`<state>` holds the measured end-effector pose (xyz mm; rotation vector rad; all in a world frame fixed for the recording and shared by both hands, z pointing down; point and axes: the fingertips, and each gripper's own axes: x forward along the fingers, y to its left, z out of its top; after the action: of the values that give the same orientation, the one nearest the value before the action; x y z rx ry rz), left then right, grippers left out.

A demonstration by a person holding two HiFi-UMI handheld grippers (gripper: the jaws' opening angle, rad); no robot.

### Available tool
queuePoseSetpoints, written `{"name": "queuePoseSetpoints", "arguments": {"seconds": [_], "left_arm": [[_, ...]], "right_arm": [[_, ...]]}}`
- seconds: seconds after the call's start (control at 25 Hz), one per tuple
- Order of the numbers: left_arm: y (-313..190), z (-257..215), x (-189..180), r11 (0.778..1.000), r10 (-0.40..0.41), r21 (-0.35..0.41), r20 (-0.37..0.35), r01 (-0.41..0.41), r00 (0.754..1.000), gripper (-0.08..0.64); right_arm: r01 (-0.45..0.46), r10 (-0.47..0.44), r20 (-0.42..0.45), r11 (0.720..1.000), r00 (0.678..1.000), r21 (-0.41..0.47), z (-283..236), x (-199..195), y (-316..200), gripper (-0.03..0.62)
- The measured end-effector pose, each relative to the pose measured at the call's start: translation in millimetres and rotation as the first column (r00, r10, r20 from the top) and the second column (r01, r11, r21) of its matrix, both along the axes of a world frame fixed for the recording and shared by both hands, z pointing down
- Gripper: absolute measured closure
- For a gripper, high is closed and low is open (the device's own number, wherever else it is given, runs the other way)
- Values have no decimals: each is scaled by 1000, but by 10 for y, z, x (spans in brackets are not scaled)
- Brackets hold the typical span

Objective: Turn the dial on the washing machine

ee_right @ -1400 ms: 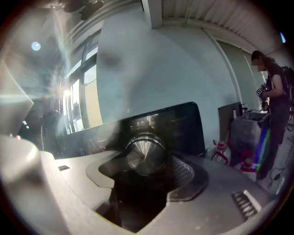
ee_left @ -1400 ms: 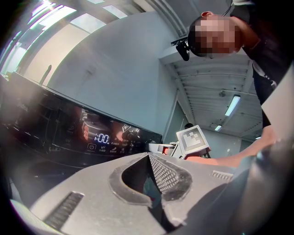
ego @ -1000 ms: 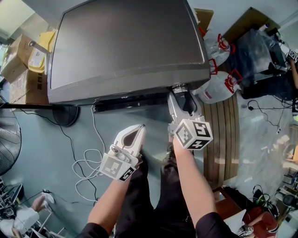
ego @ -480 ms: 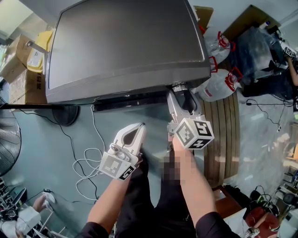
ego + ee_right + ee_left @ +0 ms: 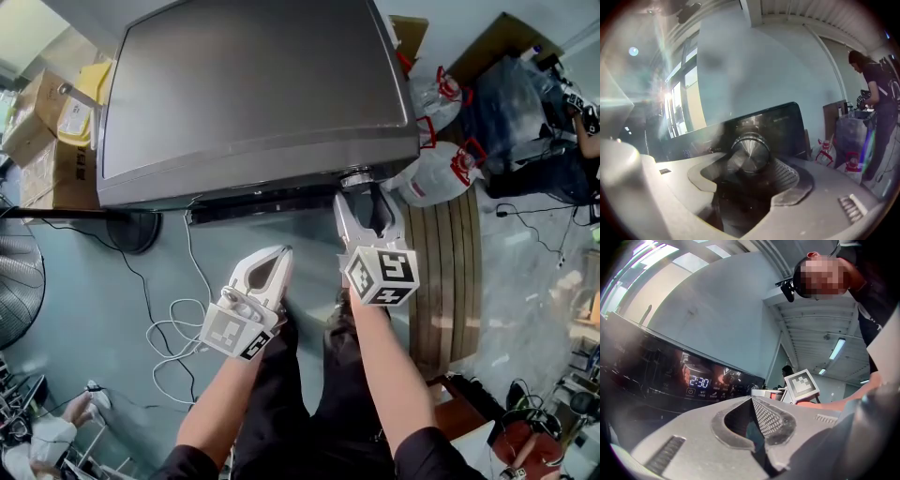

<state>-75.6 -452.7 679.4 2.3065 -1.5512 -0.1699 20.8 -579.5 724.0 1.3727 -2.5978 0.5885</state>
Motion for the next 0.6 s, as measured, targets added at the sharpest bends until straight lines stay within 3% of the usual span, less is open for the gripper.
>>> {"name": "queuePoseSetpoints", "arguments": {"seconds": [0.4,0.52,0.6], "left_arm": [[61,-330,-172,999,-38,-13,66,39,997,548],[115,-453,-246,998,-57,-21,81,59,995,548],[170,-527,-273,997,-68,-28,86,70,994,548]], "right_arm": [[138,-104,-211,979,972,150,-422,40,343,296],[154,-119,-226,977,967,147,-593,72,483,300],[150,-119,-218,979,969,136,-707,118,571,349]]}}
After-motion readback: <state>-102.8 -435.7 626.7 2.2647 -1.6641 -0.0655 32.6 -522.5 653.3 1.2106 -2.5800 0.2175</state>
